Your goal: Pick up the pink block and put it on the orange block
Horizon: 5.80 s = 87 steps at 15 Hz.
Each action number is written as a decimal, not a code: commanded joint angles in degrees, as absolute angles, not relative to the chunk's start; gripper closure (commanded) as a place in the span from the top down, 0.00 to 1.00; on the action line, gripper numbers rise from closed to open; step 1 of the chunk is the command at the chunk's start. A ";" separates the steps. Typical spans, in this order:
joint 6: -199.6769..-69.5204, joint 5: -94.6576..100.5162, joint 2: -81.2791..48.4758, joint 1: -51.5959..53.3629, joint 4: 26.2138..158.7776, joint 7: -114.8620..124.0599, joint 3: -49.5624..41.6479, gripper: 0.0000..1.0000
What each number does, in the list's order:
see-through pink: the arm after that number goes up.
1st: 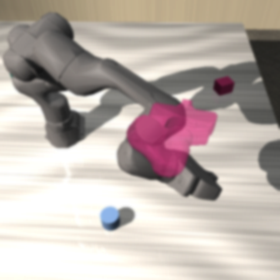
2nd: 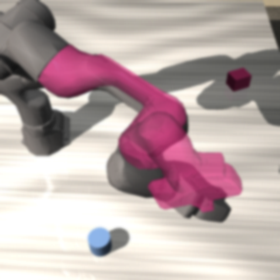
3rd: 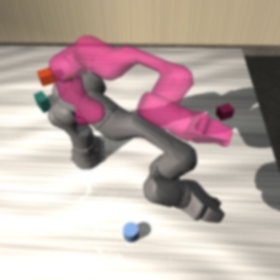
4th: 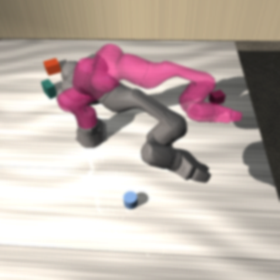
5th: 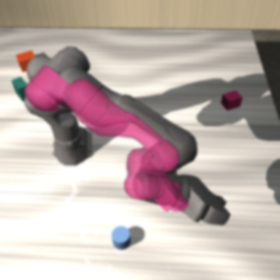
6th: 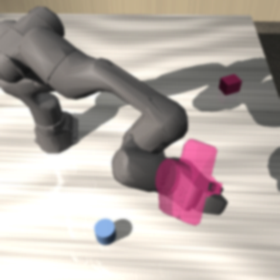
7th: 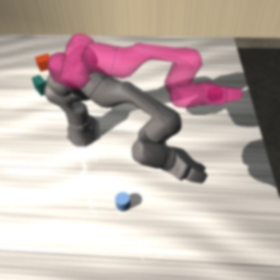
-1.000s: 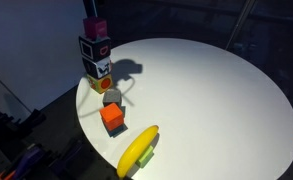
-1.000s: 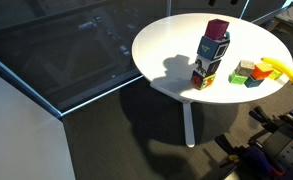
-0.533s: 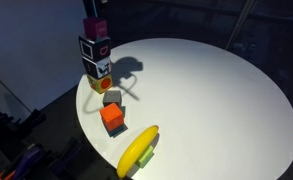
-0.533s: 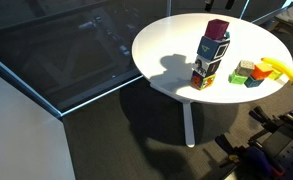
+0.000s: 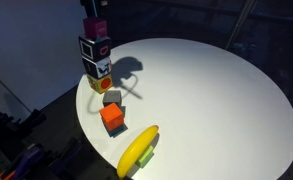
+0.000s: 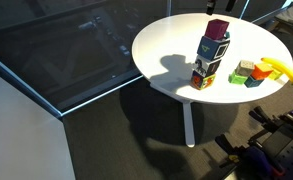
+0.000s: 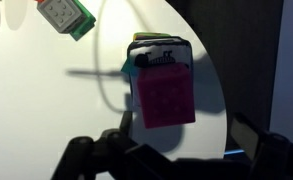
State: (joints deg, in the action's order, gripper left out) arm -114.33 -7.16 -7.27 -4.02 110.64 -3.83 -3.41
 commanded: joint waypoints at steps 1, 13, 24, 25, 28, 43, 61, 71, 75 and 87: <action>-112.97 -6.73 -7.73 -4.54 109.73 -5.73 -3.60 1.00; -113.57 -6.69 -10.49 -4.95 109.91 -6.89 -3.57 1.00; -112.78 -6.57 -10.96 -4.65 109.58 -5.34 -3.48 0.34; -112.51 -6.41 -10.78 -4.60 109.46 -5.06 -3.51 0.33; -111.96 -5.57 -10.32 -4.43 109.28 -4.10 -3.63 0.31; -109.40 -4.83 -6.14 -5.38 109.12 -0.67 -5.55 0.31; -116.63 -5.11 -5.85 -9.20 114.78 -0.06 -9.10 0.31; -121.23 -5.46 -5.28 -11.16 119.39 3.88 -11.58 0.31; -122.70 -5.17 -4.65 -11.30 121.49 5.07 -12.10 0.31; -128.01 -3.57 -1.50 -11.49 128.80 5.28 -12.68 0.31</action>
